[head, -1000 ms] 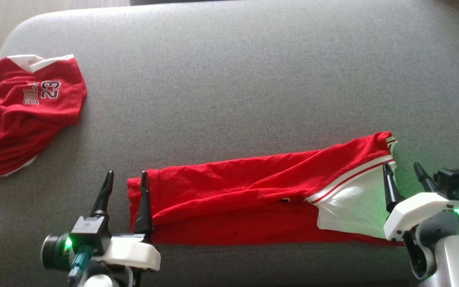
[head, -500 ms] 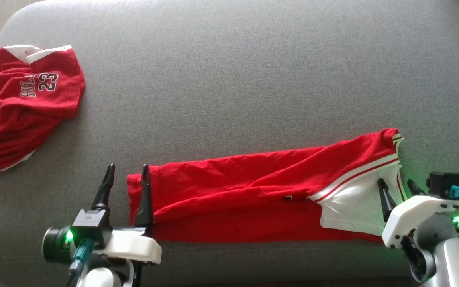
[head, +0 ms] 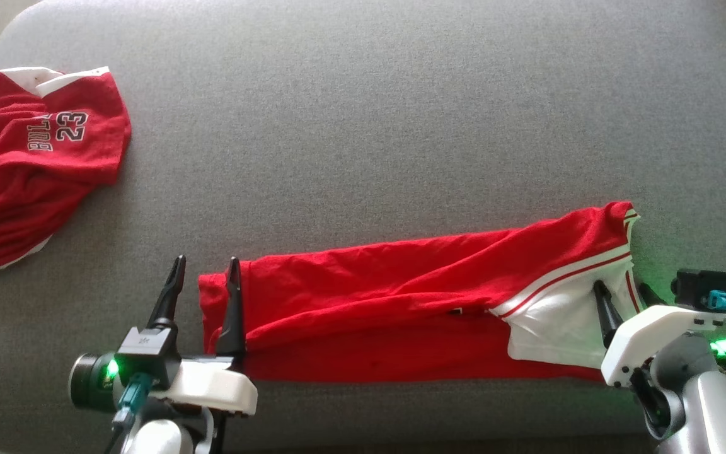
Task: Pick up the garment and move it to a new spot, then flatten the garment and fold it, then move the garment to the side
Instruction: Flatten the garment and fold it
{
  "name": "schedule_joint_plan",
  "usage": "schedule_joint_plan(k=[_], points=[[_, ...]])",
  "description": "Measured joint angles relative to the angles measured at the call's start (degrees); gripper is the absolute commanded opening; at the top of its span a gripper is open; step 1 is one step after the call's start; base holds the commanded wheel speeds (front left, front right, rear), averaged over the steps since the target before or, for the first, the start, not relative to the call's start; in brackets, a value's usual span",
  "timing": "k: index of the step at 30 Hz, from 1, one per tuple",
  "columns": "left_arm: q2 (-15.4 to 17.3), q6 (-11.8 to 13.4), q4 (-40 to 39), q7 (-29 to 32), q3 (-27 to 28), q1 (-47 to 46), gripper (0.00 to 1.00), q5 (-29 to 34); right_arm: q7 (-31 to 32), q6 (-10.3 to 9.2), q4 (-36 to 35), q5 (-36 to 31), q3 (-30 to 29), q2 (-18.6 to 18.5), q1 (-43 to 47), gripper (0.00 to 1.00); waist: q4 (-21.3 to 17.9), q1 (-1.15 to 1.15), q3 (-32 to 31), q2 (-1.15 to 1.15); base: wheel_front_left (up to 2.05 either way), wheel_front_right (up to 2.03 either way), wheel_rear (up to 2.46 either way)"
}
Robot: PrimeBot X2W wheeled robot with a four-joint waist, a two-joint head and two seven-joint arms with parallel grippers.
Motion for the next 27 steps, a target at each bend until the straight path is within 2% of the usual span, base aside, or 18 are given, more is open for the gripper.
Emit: schedule_joint_plan(k=[3,4,5,8,19,27], points=[[0.0,-0.1,0.0,0.0,0.0,0.0,1.0,0.1,-0.3,0.01,0.5,0.0,0.2,0.0,-0.3,1.0,0.0,0.0,0.2,0.0,0.0,0.0,0.0],[0.0,-0.1,0.0,0.0,0.0,0.0,1.0,0.1,-0.3,0.01,0.6,0.0,0.2,0.0,-0.4,0.93,0.0,0.0,0.3,0.0,0.0,0.0,0.0],[0.0,-0.1,0.1,0.0,0.0,0.0,1.0,0.1,-0.5,0.01,0.6,0.0,0.2,0.0,-0.6,0.62,0.0,0.0,0.3,0.0,0.0,0.0,0.0],[0.0,-0.1,0.1,0.0,0.0,-0.1,1.0,0.2,-0.5,0.01,1.0,0.8,0.4,0.0,-1.2,0.0,0.0,0.0,0.5,0.0,0.0,0.0,0.0],[0.0,-0.3,0.3,0.0,0.1,-0.1,1.0,0.7,-0.8,0.01,2.4,1.1,0.7,0.1,-1.5,0.0,-0.3,0.0,-1.1,0.0,0.0,0.0,0.0],[0.0,-0.1,0.3,0.0,0.0,0.0,1.0,0.7,0.1,0.02,2.3,-0.7,-3.6,-0.1,-2.1,0.0,-0.6,0.0,-2.3,0.0,0.0,0.0,0.0]])
